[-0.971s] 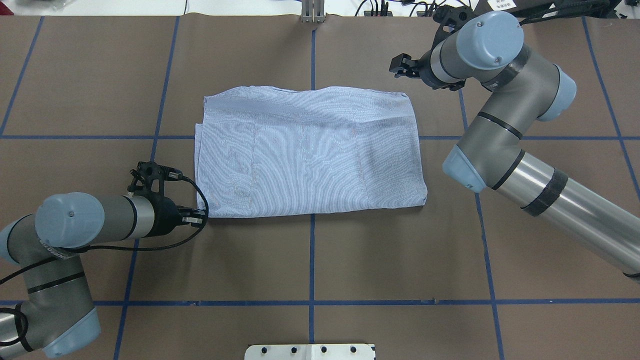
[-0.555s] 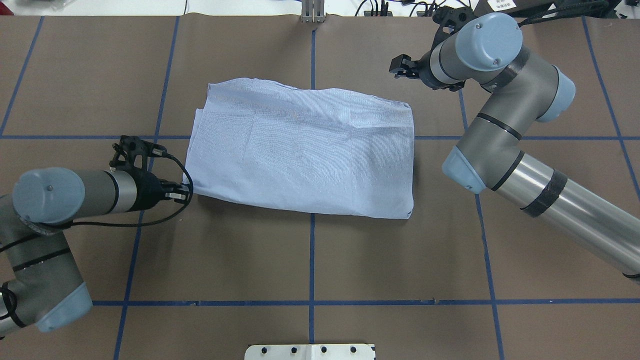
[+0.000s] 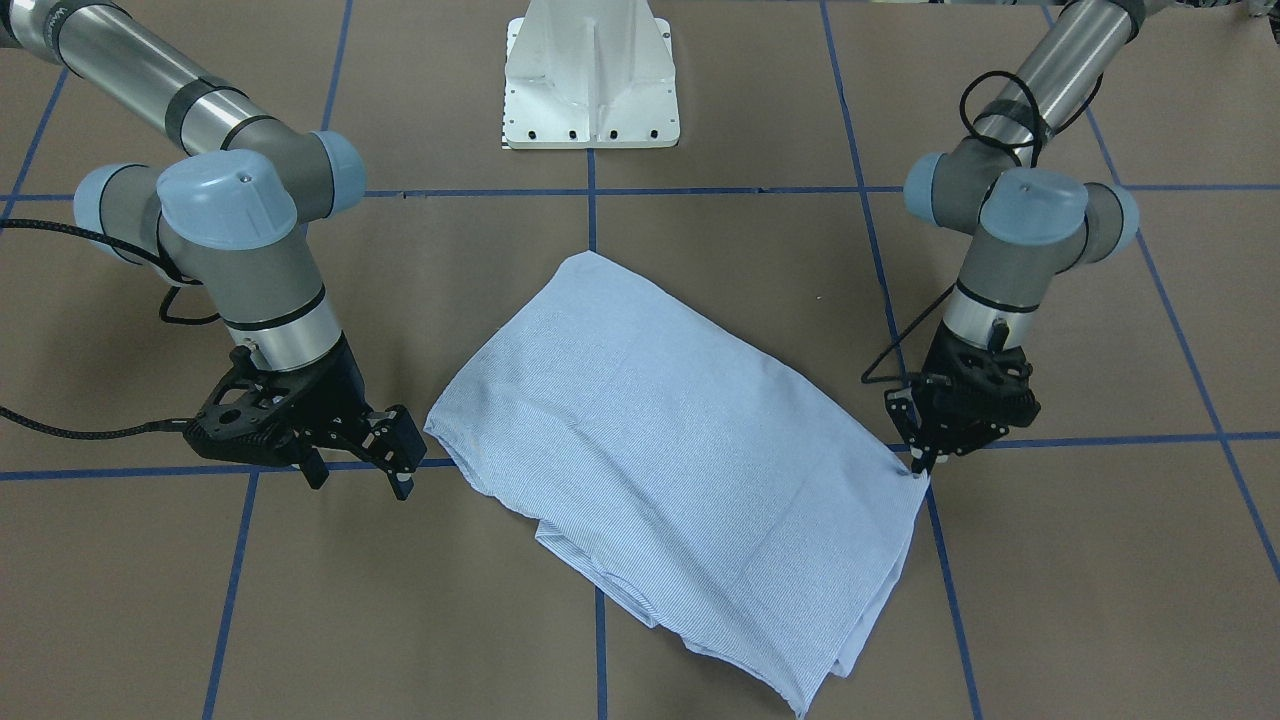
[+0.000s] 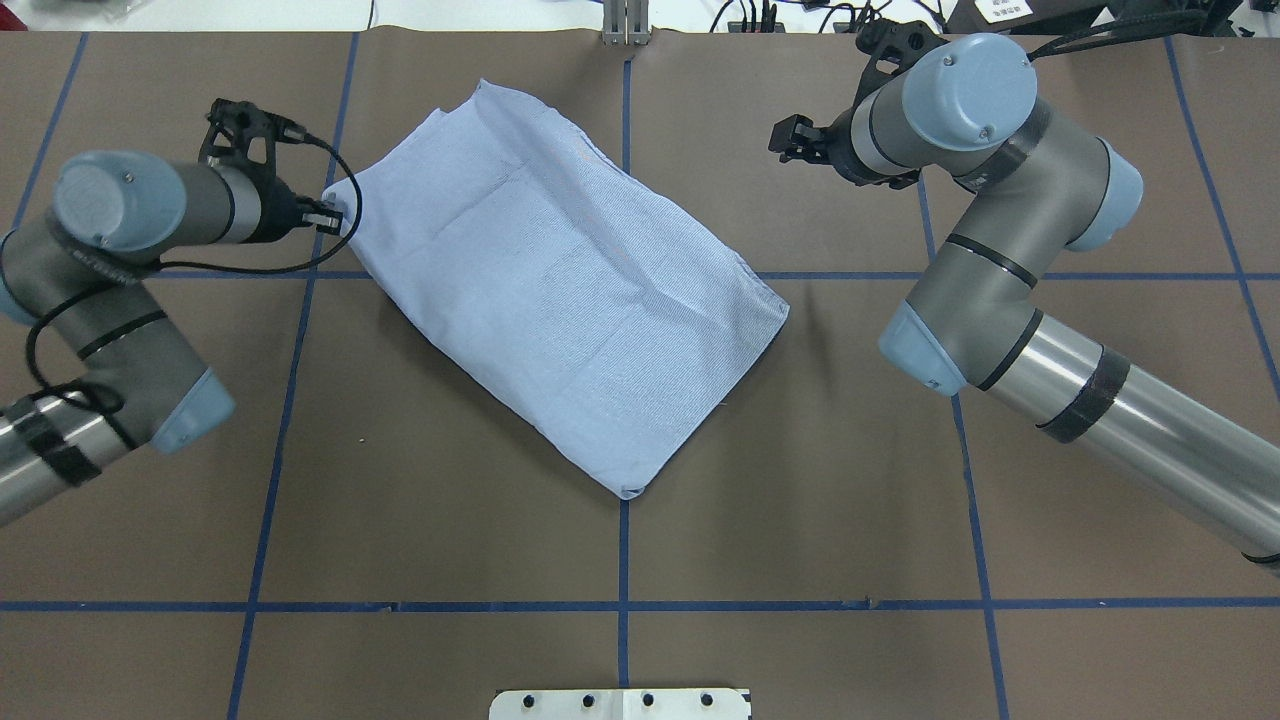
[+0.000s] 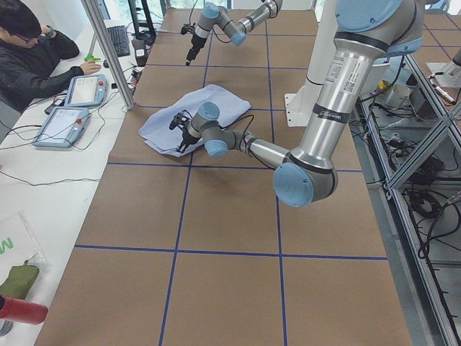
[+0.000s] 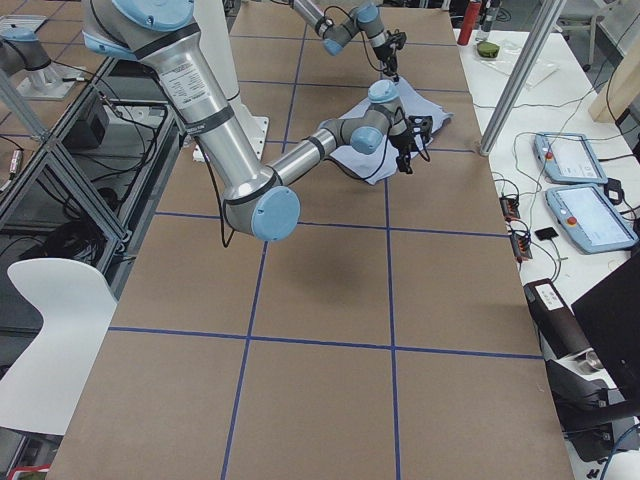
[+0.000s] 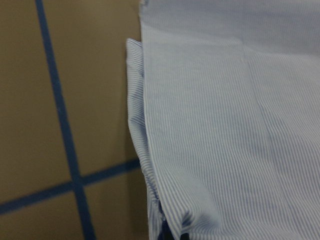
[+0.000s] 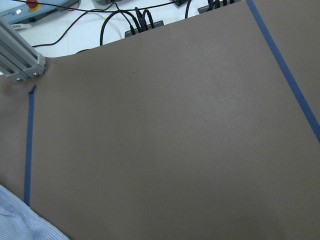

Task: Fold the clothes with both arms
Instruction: 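Drag the corner with the left gripper away from the robot, turning the shirt, then release and raise the left gripper while the right gripper moves to the shirt edge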

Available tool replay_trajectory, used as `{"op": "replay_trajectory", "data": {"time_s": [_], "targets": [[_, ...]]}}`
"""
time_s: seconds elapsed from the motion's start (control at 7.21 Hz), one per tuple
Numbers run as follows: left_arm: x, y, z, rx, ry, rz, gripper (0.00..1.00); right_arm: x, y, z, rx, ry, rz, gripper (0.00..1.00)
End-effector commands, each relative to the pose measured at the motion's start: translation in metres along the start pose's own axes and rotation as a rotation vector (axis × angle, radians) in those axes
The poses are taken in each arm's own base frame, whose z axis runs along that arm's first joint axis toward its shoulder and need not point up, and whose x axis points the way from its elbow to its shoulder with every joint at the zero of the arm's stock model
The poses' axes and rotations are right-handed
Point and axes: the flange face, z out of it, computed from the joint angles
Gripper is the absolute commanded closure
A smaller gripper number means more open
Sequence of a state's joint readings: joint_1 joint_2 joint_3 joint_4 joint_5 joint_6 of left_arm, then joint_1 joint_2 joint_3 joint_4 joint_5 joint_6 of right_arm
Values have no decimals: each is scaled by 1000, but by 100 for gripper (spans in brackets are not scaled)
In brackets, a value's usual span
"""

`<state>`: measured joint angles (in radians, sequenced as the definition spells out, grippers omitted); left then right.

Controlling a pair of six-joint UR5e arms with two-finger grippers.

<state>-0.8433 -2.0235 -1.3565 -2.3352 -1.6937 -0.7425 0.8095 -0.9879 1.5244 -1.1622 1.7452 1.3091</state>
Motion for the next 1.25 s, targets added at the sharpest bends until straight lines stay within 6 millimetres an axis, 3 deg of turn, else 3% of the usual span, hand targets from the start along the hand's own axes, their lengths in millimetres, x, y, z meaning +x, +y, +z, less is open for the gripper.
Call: {"op": "replay_trajectory", "data": {"time_s": [0.0,0.14,0.28,0.42,0.55,0.69,0.83,1.11], "targets": [[15,-83,52,-2,-64,-22,100,-7,5,-7,0,-18,0,0],[35,-123,72,-13,-84,-30,100,-11,11,-9,-6,-25,-6,0],[51,-145,84,-12,-81,-29,100,-18,19,-15,-12,-39,9,0],[55,-148,83,0,-62,-26,100,-25,24,-21,-16,-54,21,0],[51,-152,77,7,-34,-29,55,-30,31,-22,-24,-61,16,0],[47,-158,62,20,13,-4,1,-35,39,-20,-34,-65,41,0],[36,-152,41,33,46,12,0,-43,48,-21,-30,-43,82,0],[6,-114,4,-14,143,9,0,-76,95,-45,-53,85,259,0]]}}
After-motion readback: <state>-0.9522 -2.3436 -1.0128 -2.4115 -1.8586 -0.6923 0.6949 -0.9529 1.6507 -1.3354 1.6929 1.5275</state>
